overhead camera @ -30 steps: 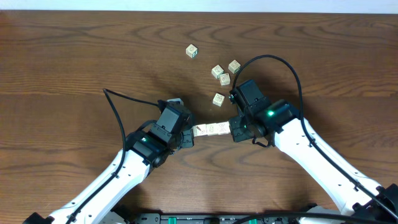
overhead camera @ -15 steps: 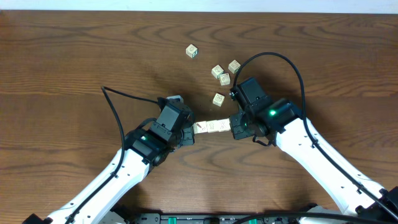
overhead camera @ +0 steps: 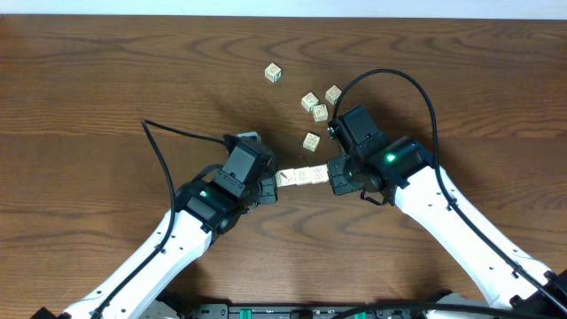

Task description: Lift 5 blocks

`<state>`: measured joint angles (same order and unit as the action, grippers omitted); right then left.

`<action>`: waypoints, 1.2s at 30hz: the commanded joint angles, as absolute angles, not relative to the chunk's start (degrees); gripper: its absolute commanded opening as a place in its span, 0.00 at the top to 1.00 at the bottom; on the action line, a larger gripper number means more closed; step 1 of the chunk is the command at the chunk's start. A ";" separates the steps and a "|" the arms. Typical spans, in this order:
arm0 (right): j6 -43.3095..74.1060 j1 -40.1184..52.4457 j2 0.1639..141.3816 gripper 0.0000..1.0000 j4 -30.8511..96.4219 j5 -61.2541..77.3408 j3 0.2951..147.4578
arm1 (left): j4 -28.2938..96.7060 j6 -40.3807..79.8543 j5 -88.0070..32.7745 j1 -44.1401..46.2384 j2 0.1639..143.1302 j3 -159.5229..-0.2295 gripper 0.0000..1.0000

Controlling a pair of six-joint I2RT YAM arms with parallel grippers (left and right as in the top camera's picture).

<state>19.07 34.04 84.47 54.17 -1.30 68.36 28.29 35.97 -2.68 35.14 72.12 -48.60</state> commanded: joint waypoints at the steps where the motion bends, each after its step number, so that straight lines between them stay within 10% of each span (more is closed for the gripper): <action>1: 18.81 39.11 84.20 0.99 50.68 24.27 71.68 | 23.22 34.94 -20.34 38.98 70.28 -55.27 0.93; 36: 19.25 39.11 84.20 0.99 51.31 25.19 73.73 | 23.35 35.00 -20.60 38.98 70.28 -56.93 0.93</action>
